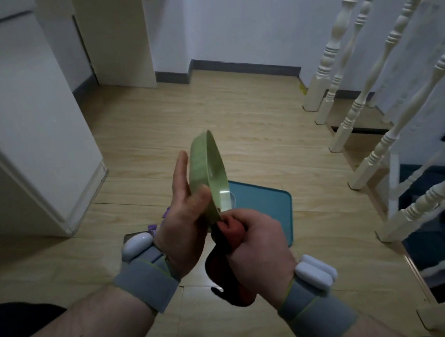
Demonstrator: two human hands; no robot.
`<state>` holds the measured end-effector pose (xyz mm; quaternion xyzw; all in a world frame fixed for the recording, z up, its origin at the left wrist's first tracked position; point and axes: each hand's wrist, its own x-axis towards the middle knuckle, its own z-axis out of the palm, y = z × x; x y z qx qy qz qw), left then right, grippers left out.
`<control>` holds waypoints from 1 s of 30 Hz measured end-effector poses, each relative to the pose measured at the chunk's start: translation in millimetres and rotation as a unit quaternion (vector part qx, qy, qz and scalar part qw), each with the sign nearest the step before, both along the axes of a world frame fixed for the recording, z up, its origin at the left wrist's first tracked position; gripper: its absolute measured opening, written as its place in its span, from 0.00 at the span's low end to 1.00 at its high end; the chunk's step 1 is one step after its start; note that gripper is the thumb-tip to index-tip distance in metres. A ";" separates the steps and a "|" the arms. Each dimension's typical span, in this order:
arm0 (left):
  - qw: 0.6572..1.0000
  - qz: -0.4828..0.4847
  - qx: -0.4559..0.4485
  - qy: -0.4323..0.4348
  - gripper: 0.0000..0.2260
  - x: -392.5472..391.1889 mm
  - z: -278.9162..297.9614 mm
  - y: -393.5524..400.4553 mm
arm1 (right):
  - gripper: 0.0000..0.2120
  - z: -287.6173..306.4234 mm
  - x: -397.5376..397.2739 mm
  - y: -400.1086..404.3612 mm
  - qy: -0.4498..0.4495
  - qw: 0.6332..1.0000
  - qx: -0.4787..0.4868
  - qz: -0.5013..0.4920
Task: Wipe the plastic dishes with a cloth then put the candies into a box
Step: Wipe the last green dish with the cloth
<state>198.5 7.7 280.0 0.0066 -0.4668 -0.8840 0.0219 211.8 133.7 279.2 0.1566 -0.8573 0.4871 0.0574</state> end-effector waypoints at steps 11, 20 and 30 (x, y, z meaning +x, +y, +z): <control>0.987 -0.114 0.042 -0.110 0.24 8.2 4.7 -13.7 | 0.11 -3.1 -16.2 24.5 0.043 0.965 0.243 0.084; 0.969 -0.111 0.032 -0.220 0.31 3.3 2.7 -10.9 | 0.08 13.7 -22.9 26.5 -0.064 0.994 0.048 -0.076; 0.963 -0.179 0.020 -0.202 0.22 5.9 -0.4 -5.5 | 0.24 -3.4 -6.9 5.3 0.043 0.976 0.209 0.050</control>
